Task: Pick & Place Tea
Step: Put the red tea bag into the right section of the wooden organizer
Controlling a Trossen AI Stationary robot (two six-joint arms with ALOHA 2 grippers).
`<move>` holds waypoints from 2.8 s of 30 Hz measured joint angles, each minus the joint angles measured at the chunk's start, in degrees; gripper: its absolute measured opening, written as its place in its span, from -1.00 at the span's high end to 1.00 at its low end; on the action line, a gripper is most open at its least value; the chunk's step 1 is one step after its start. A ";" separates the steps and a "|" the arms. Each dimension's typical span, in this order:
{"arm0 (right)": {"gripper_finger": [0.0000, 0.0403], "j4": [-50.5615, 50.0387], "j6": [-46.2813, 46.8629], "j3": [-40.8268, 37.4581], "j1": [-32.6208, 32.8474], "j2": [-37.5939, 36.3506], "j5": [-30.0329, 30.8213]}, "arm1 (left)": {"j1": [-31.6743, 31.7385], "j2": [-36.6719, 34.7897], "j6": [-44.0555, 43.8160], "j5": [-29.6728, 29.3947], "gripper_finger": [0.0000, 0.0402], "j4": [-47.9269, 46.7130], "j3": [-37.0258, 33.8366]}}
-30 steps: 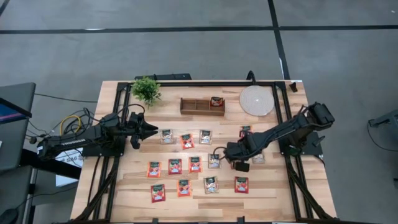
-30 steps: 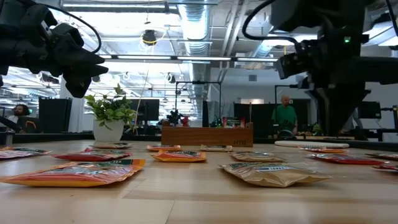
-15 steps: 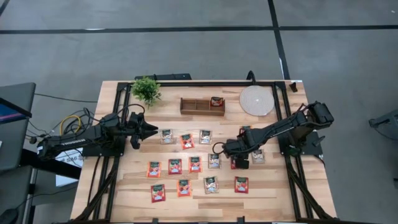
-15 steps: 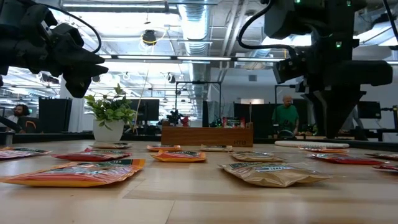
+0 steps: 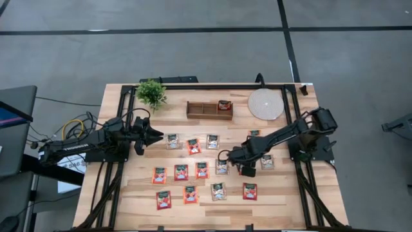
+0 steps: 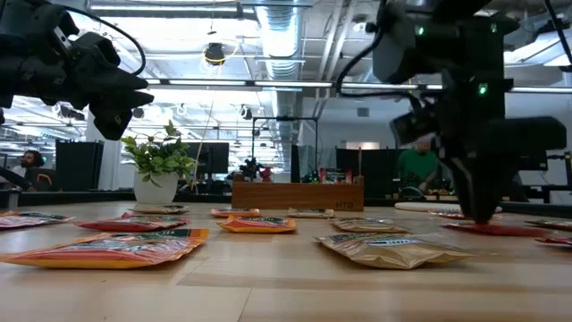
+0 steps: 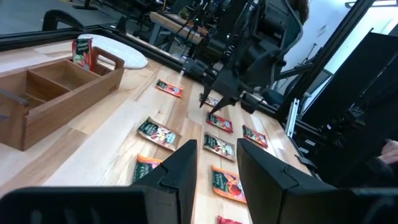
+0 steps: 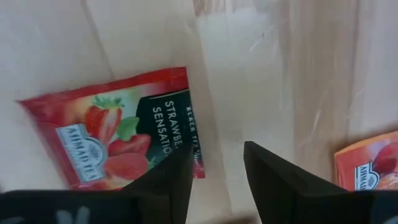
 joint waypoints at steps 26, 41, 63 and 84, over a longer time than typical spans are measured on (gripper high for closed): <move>0.60 0.00 2.52 0.04 -2.76 1.48 6.21 | 0.00 0.00 0.13 0.00 0.47 -0.02 0.00; 0.61 -2.49 -1.65 2.87 -4.05 1.11 4.70 | 0.00 0.00 0.15 0.00 0.47 -0.02 0.00; 0.34 1.86 -6.46 0.41 -5.51 1.16 2.17 | -0.02 -0.02 0.15 0.00 0.47 -0.02 0.00; 0.97 2.16 -4.48 -0.22 -5.67 1.30 -0.42 | -0.01 -0.02 0.15 -0.02 0.47 -0.02 0.00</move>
